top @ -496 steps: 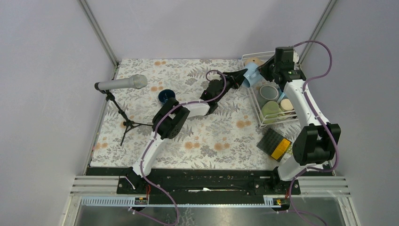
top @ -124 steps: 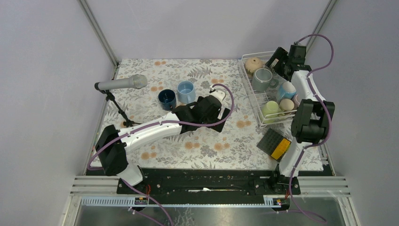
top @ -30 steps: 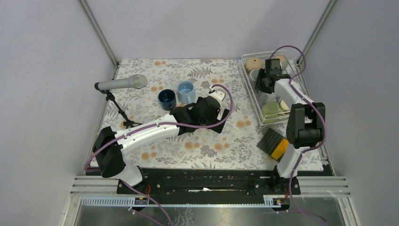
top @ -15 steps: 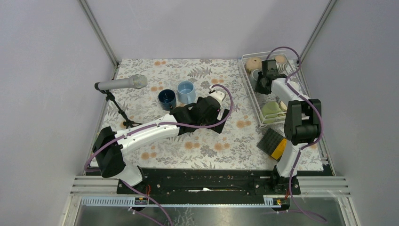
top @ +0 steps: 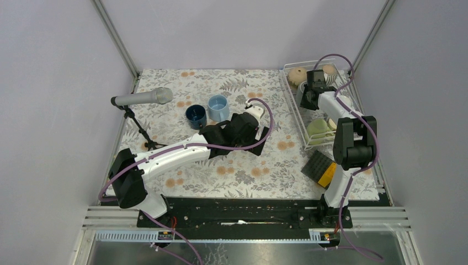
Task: Unload the cups from the dish rack
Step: Unload the cup from the dish rack.
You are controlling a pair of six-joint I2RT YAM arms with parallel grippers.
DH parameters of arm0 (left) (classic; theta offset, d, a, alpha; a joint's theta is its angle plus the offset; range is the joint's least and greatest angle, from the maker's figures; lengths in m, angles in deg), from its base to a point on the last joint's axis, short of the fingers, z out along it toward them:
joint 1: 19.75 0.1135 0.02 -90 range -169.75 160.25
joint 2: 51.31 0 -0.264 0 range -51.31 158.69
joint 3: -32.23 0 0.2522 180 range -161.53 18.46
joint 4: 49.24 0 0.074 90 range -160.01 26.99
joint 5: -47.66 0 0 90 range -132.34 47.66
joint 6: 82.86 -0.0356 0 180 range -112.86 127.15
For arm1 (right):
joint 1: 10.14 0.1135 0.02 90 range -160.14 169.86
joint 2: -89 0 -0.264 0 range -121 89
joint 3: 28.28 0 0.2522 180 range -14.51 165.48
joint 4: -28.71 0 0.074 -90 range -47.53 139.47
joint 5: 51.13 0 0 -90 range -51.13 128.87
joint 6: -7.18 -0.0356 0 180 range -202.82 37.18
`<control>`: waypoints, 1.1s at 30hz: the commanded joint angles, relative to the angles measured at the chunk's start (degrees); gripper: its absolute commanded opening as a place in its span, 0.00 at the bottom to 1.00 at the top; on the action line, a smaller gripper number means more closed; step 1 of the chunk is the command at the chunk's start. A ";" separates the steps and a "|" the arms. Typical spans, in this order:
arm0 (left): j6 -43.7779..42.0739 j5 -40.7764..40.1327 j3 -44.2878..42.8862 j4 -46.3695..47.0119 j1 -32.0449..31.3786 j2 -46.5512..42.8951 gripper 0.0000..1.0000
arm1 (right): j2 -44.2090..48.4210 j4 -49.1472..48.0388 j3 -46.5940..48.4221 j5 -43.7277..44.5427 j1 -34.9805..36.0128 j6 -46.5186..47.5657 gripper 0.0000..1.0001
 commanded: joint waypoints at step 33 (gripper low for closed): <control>31.00 5.85 19.56 40.09 4.18 -14.61 0.99 | 22.95 4.27 6.73 -7.31 6.19 -8.42 0.00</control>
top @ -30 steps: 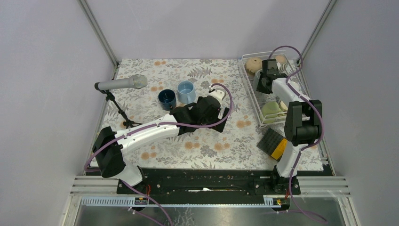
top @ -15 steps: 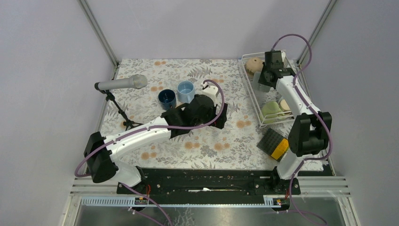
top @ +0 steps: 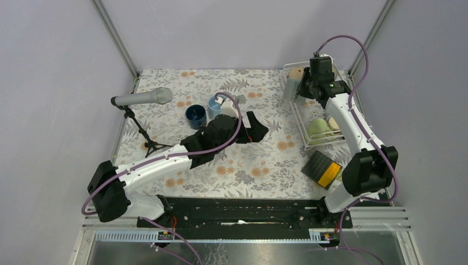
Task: Unload the cups from the dish rack
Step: Unload the cup from the dish rack.
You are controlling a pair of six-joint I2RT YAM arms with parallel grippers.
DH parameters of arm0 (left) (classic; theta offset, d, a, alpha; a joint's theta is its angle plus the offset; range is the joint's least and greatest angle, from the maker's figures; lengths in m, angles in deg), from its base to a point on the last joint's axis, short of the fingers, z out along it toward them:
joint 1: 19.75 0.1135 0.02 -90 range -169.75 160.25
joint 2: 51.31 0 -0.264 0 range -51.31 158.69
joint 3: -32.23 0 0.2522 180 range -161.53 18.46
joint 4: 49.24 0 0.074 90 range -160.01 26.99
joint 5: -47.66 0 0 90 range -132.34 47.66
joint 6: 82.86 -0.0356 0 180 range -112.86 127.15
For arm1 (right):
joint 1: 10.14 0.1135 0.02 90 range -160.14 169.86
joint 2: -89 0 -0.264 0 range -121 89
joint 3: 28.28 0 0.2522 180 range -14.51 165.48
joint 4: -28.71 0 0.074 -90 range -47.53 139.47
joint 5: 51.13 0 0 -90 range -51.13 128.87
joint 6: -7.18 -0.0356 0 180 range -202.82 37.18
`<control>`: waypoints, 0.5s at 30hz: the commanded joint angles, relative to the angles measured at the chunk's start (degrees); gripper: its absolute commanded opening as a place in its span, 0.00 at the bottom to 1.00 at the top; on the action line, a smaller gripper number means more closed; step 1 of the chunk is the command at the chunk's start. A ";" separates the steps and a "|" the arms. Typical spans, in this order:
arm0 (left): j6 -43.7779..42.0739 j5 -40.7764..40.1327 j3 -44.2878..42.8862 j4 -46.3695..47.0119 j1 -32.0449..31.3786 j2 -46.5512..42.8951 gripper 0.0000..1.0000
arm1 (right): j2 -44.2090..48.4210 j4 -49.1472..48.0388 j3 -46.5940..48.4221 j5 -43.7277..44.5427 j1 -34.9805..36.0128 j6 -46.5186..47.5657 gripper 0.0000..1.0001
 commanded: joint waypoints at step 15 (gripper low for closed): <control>47.97 0.66 29.08 64.48 5.58 3.05 0.99 | 14.13 -14.78 -10.60 -18.10 1.67 -17.07 0.00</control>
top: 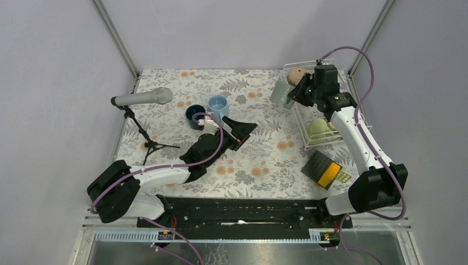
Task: Unload the cups from the dish rack
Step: Unload the cup from the dish rack, then place the cup at the center of the board.
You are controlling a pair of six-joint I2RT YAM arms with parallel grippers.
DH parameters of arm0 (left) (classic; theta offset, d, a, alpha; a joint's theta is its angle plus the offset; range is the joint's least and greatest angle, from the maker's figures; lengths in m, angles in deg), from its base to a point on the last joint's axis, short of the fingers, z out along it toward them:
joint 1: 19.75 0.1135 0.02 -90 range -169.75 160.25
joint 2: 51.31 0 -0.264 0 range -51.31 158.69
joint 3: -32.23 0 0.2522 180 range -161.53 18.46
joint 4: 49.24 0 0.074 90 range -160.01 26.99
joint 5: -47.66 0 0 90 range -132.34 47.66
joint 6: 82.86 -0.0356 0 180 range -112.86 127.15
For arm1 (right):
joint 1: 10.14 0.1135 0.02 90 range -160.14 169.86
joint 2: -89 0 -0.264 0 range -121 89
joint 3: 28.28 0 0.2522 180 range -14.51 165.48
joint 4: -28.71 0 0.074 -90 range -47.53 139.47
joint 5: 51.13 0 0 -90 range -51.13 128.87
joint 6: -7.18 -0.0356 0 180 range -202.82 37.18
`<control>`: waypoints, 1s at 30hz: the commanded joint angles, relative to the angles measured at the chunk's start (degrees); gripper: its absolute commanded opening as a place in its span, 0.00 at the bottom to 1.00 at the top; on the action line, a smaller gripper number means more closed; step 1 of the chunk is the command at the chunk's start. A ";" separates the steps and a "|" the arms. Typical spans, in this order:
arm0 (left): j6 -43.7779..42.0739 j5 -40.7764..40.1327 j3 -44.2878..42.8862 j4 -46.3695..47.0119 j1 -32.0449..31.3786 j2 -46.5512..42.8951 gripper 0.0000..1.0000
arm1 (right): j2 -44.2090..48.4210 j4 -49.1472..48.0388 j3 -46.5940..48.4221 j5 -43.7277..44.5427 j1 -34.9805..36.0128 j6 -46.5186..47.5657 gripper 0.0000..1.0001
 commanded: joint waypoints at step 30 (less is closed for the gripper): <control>28.41 1.83 -10.15 34.65 5.82 27.01 0.83 | 12.02 -23.61 -17.69 -14.13 5.08 -16.72 0.00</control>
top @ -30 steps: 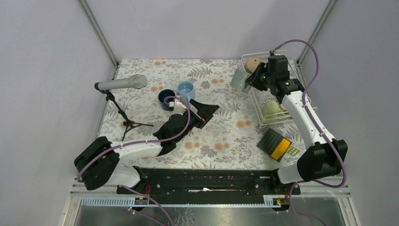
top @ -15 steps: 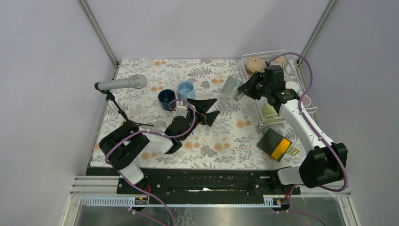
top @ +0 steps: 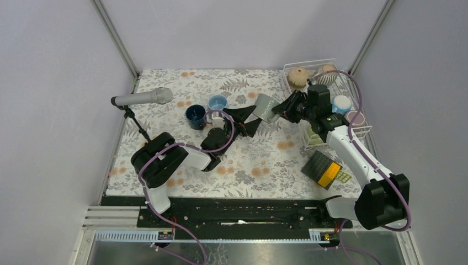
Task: Unload the cups from the dish rack
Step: Place the cup at the center of the board.
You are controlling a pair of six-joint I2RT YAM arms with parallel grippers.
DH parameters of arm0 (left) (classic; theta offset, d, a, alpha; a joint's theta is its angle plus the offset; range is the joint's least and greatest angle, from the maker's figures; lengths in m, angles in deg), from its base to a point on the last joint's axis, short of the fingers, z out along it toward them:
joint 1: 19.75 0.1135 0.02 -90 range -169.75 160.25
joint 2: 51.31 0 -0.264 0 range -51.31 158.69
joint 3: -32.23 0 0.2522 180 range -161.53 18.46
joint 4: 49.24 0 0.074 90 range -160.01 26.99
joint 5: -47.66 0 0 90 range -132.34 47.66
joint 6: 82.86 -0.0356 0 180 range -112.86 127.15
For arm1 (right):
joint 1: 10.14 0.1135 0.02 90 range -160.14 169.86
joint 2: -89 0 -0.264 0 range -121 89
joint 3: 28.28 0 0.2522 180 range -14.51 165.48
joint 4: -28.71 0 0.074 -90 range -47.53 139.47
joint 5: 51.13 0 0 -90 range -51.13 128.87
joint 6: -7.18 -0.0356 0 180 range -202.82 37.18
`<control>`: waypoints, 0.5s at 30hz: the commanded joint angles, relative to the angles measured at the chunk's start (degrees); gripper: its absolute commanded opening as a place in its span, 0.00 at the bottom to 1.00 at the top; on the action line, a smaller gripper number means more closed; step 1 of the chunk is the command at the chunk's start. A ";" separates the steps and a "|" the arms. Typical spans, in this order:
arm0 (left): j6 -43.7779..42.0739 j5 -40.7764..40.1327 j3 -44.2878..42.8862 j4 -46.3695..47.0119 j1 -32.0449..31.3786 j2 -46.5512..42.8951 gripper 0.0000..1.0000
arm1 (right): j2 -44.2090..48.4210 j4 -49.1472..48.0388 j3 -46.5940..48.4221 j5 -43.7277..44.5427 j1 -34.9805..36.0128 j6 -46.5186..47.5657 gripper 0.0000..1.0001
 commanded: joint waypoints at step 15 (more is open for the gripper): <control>4.20 0.86 -8.95 7.83 1.01 5.98 0.49 | 10.37 -15.80 -9.11 -0.54 1.28 -10.34 0.00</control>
